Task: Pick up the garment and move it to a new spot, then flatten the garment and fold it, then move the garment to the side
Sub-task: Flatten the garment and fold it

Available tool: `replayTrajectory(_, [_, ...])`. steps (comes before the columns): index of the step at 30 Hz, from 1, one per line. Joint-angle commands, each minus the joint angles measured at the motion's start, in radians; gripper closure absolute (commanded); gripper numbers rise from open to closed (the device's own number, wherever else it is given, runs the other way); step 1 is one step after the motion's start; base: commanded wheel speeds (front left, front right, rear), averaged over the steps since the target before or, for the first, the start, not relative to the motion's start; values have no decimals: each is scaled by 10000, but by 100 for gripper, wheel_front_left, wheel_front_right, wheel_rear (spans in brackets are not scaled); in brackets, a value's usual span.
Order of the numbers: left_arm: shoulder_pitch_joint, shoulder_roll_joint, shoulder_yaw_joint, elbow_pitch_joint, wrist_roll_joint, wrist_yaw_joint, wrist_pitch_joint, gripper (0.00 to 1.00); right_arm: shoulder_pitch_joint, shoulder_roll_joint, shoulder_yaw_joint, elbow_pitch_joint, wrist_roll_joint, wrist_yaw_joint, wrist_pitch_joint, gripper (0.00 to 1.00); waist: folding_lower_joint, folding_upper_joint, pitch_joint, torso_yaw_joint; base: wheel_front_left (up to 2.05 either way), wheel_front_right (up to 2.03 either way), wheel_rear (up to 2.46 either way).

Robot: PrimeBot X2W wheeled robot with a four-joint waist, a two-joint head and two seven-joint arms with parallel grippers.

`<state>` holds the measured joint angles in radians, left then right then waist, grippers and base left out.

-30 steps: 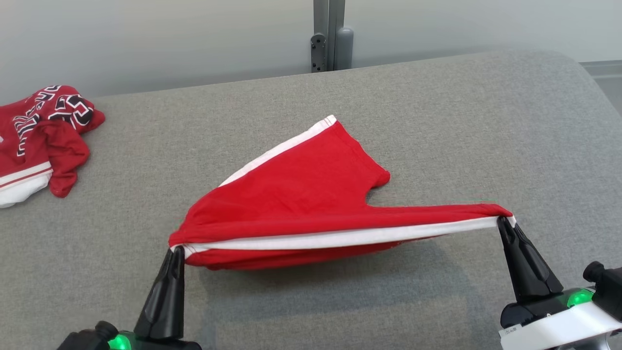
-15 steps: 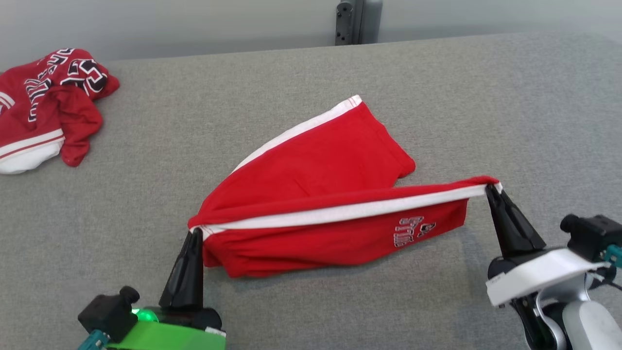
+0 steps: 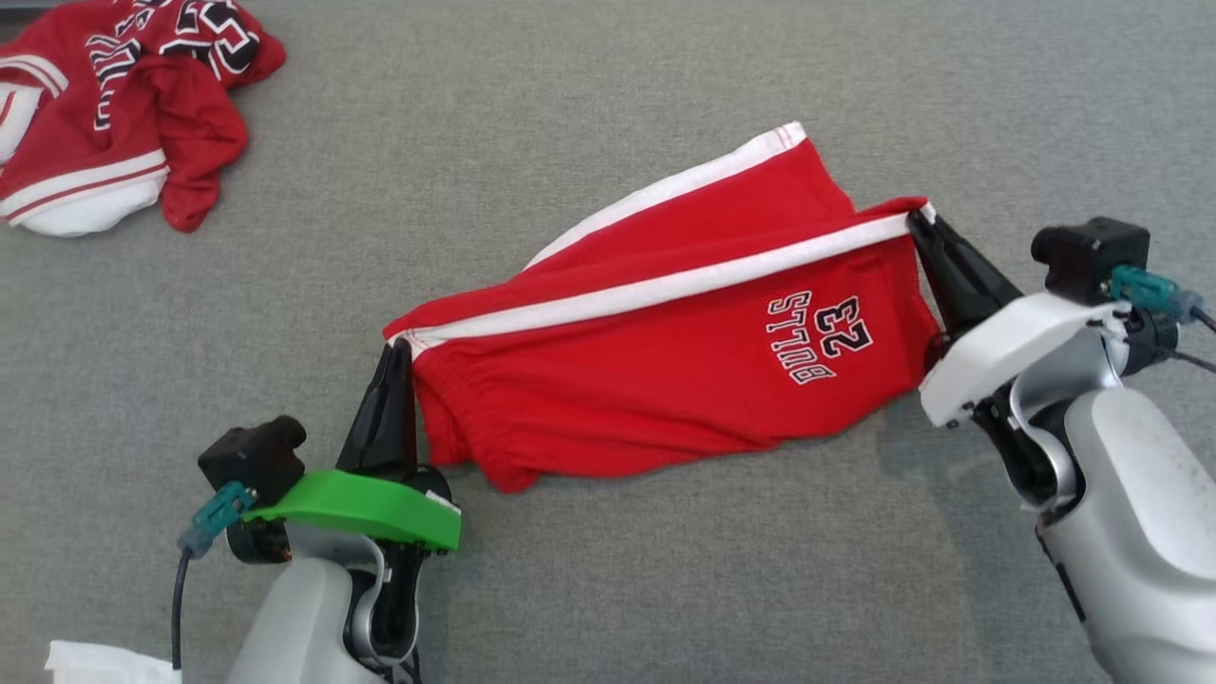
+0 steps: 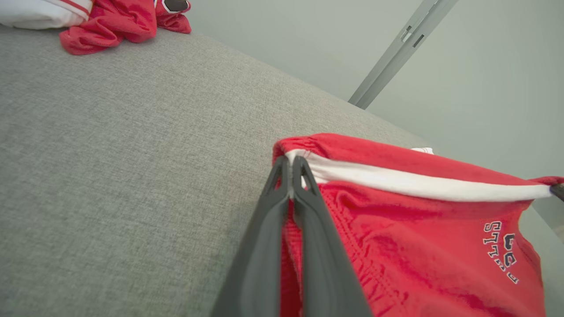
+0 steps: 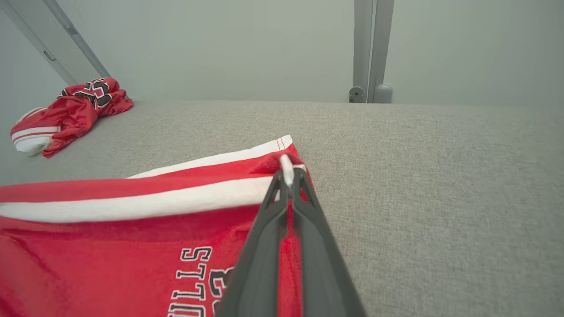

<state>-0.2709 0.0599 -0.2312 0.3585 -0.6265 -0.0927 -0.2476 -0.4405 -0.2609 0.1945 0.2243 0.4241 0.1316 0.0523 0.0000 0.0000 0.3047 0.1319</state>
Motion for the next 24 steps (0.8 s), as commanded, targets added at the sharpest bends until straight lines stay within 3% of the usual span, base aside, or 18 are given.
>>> replayTrajectory(1, [-356, -6, -22, 198, -107, -1, -50, 100, -409, -162, 126, 275, -80, -16, 47, 100, 0, 0, 490, 536, 0, 0, 0])
replayTrajectory(15, [-1757, -88, -902, 1684, -931, 26, -176, 100, -3540, -441, 1264, 3707, 545, -17, 270, 100, 0, 0, 864, 1149, 0, 0, 0])
replayTrajectory(16, [-1793, -84, -951, 1658, -1012, 49, -179, 100, -3682, -388, 1269, 3944, 606, -17, 195, 89, 0, 0, 860, 1162, 0, 0, 0])
replayTrajectory(17, [-1805, -83, -995, 1609, -1047, 67, -181, 100, -3806, -327, 1278, 4147, 668, -17, 123, 71, 0, 0, 857, 1169, 0, 0, 0])
replayTrajectory(18, [-1806, -84, -1032, 1544, -1055, 74, -183, 76, -3949, -296, 1267, 4348, 715, -17, 13, 42, 0, 0, 853, 1174, 0, 0, 0])
replayTrajectory(19, [-1798, -84, -1046, 1479, -1069, 82, -184, 52, -4068, -291, 1255, 4517, 740, -17, -91, 0, 0, 0, 848, 1178, 0, 0, 0])
replayTrajectory(20, [-1775, -84, -1076, 1395, -1057, 90, -180, 0, -4197, -283, 1264, 4696, 728, -17, -238, 0, 0, 0, 843, 1182, 0, 0, 0])
replayTrajectory(24, [-1467, -85, -1184, 1004, -1013, 84, -176, 0, -4530, -124, 1201, 5376, 747, -16, -917, 0, 0, 0, 774, 1167, 0, 0, 0])
